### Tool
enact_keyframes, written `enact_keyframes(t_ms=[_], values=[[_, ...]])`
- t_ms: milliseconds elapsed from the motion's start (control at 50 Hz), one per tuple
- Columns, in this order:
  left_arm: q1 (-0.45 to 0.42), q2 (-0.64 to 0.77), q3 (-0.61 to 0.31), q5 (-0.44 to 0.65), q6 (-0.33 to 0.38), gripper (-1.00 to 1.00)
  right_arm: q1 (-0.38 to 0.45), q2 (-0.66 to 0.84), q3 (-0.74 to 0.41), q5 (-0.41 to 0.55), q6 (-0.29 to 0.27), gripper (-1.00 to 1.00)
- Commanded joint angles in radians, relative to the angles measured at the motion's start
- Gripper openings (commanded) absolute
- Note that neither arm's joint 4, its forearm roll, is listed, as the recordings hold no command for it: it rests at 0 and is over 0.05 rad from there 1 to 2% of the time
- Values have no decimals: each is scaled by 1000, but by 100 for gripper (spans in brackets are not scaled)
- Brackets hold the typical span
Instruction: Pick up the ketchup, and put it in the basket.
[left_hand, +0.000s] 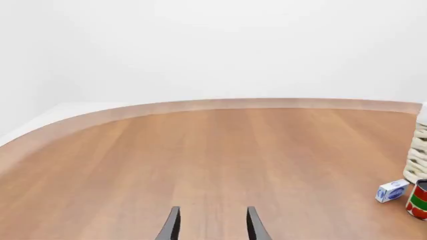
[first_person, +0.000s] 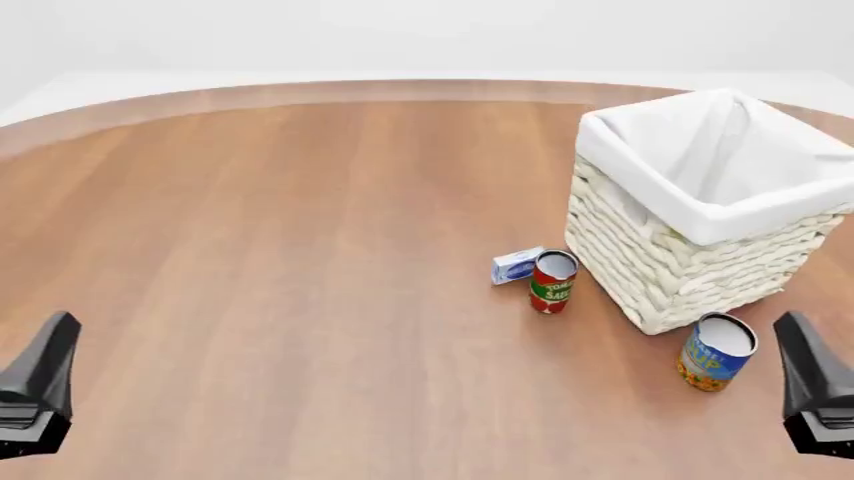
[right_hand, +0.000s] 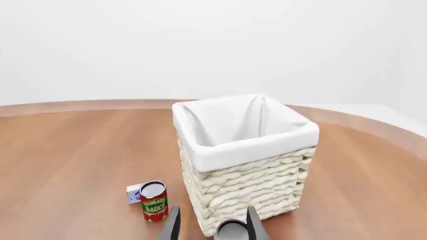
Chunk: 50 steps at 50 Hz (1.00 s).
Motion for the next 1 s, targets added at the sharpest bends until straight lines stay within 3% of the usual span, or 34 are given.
enact_keyframes(t_ms=[20,660,1000], values=[[0,4,-3,-1,0,100,7,2,-2,-5,-4,100],[0,4,-3,-1,0,100,76,0,-3,8,-32,100],[0,4,-3,-1,0,100,148,2,-58,64,-6,100]])
